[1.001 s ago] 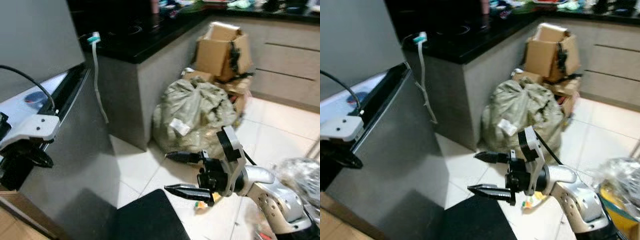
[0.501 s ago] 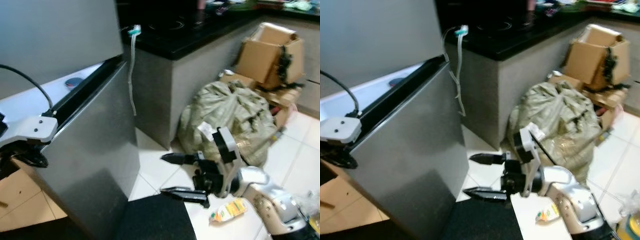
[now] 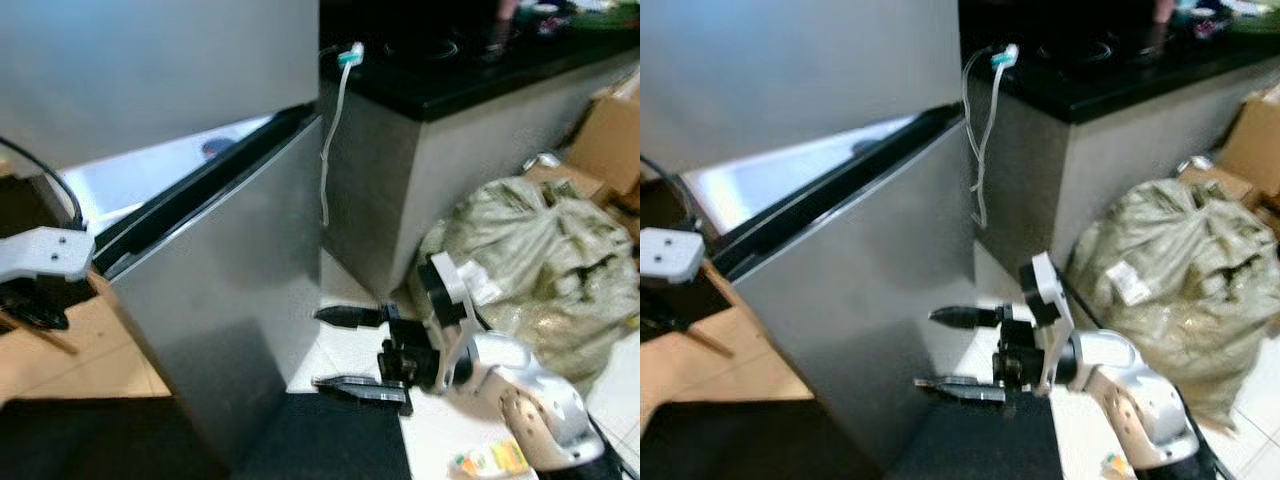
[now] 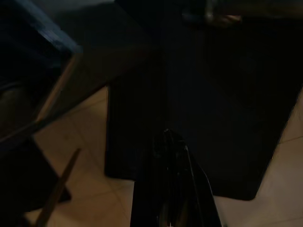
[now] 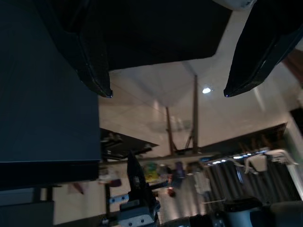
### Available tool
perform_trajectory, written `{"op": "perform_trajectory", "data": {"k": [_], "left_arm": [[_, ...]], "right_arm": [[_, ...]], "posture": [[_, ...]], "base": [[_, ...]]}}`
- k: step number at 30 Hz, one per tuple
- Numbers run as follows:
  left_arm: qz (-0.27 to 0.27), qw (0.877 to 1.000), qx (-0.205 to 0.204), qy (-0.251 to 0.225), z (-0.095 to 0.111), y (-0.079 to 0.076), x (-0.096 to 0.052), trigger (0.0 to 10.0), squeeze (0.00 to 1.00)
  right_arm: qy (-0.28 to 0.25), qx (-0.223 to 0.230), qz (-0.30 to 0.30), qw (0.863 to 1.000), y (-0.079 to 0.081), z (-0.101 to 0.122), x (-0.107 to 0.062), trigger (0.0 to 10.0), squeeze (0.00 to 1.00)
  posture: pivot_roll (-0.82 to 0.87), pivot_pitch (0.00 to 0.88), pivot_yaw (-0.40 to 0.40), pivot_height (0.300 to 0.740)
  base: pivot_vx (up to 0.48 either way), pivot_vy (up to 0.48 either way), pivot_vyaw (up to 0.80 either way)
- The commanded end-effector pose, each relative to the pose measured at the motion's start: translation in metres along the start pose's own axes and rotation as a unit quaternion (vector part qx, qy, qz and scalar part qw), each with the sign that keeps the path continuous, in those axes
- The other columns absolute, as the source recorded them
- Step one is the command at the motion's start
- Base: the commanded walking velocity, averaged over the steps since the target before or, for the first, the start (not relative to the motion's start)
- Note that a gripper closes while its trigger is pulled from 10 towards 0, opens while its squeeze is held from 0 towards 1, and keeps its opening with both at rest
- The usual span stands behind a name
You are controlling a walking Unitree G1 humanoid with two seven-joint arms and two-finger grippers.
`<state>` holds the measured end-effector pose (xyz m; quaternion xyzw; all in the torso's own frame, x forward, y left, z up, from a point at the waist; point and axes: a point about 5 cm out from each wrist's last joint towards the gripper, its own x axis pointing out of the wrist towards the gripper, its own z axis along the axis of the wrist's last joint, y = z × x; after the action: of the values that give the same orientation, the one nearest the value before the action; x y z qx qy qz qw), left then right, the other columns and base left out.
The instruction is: Restocking fridge
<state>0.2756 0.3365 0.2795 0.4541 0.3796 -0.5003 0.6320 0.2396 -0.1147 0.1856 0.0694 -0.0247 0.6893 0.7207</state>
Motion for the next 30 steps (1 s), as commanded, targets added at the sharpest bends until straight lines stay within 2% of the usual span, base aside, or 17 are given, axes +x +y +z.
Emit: {"op": "perform_trajectory", "data": {"k": [1,4,8,10,12,13,14,15,17,19,20,21,23,25,26,28,30], "left_arm": [[0.023,1.0,0.006,-0.002,-0.001,0.006,0.007,10.0,0.0],[0.038,0.999,0.008,-0.003,-0.001,0.008,0.008,10.0,0.0],[0.073,0.996,0.008,-0.055,0.005,0.015,0.014,10.0,0.0],[0.073,0.996,0.008,-0.055,0.005,0.015,0.014,10.0,0.0],[0.072,0.991,0.007,-0.109,0.013,0.015,0.019,10.0,0.0],[0.072,0.991,0.007,-0.109,0.013,0.015,0.019,10.0,0.0],[0.072,0.978,0.015,-0.196,0.026,0.012,0.023,10.0,0.0],[0.072,0.978,0.015,-0.196,0.026,0.012,0.023,10.0,0.0],[0.071,0.97,0.021,-0.233,0.031,0.011,0.023,10.0,0.0],[0.049,0.946,0.033,-0.318,0.047,0.004,0.019,10.0,0.0],[0.049,0.946,0.033,-0.318,0.047,0.004,0.019,10.0,0.0],[0.031,0.935,0.041,-0.352,0.053,-0.002,0.019,10.0,0.0],[0.031,0.935,0.041,-0.352,0.053,-0.002,0.019,10.0,0.0],[0.0,0.915,0.046,-0.401,0.063,-0.014,0.02,10.0,0.0],[0.0,0.915,0.046,-0.401,0.063,-0.014,0.02,10.0,0.0],[-0.025,0.895,0.048,-0.443,0.074,-0.026,0.023,10.0,0.0],[-0.041,0.882,0.049,-0.467,0.082,-0.034,0.026,10.0,0.0]], "right_arm": [[-0.002,-0.007,0.005,1.0,0.002,0.0,0.005,10.0,0.0],[-0.002,-0.008,0.004,1.0,0.001,0.0,0.005,10.0,0.0],[-0.002,-0.012,0.001,1.0,0.001,0.0,0.006,10.0,0.0],[-0.002,-0.012,0.001,1.0,0.001,0.0,0.006,10.0,0.0],[-0.002,-0.013,-0.001,1.0,0.0,0.0,0.007,10.0,0.0],[-0.002,-0.013,-0.001,1.0,0.0,0.0,0.007,10.0,0.0],[-0.005,-0.011,-0.004,1.0,0.0,-0.001,0.008,10.0,0.0],[-0.005,-0.011,-0.004,1.0,0.0,-0.001,0.008,10.0,0.0],[-0.005,-0.01,-0.006,1.0,0.0,-0.001,0.008,10.0,0.0],[-0.004,-0.008,-0.006,1.0,0.0,-0.002,0.009,10.0,0.0],[-0.004,-0.008,-0.006,1.0,0.0,-0.002,0.009,10.0,0.0],[-0.003,-0.008,-0.004,1.0,0.0,-0.002,0.01,10.0,0.0],[-0.003,-0.008,-0.004,1.0,0.0,-0.002,0.01,10.0,0.0],[-0.003,-0.006,-0.002,1.0,0.0,-0.002,0.01,10.0,0.0],[-0.003,-0.006,-0.002,1.0,0.0,-0.002,0.01,10.0,0.0],[-0.002,-0.005,-0.001,1.0,-0.001,-0.003,0.011,10.0,0.0],[-0.001,-0.006,-0.004,1.0,-0.002,-0.003,0.011,10.0,0.0]], "posture": [[-0.03,0.042,0.032,0.74],[-0.03,0.042,0.032,0.74],[-0.03,0.043,0.033,0.74],[-0.03,0.043,0.033,0.74],[-0.03,0.044,0.036,0.74],[-0.03,0.044,0.036,0.74],[-0.03,0.045,0.034,0.74],[-0.03,0.045,0.034,0.74],[-0.03,0.046,0.032,0.74],[-0.03,0.046,0.032,0.74],[-0.03,0.046,0.032,0.74],[-0.03,0.046,0.032,0.74],[-0.03,0.046,0.032,0.74],[-0.02,0.048,0.028,0.74],[-0.02,0.048,0.028,0.74],[-0.01,0.048,0.03,0.74],[-0.01,0.05,0.031,0.74]], "base": [[0.0,0.0,0.7],[0.0,0.0,0.7],[0.0,0.0,0.7],[0.0,0.0,0.7],[0.0,0.0,0.68],[0.0,0.0,0.68],[0.0,0.0,0.0],[0.0,0.0,0.0],[0.0,0.0,0.0],[0.0,0.0,0.0],[0.0,0.0,0.0],[0.0,0.0,0.0],[0.0,0.0,0.0],[0.0,0.0,0.0],[0.0,0.0,0.0],[0.0,0.0,0.0],[0.0,0.0,0.0]]}}
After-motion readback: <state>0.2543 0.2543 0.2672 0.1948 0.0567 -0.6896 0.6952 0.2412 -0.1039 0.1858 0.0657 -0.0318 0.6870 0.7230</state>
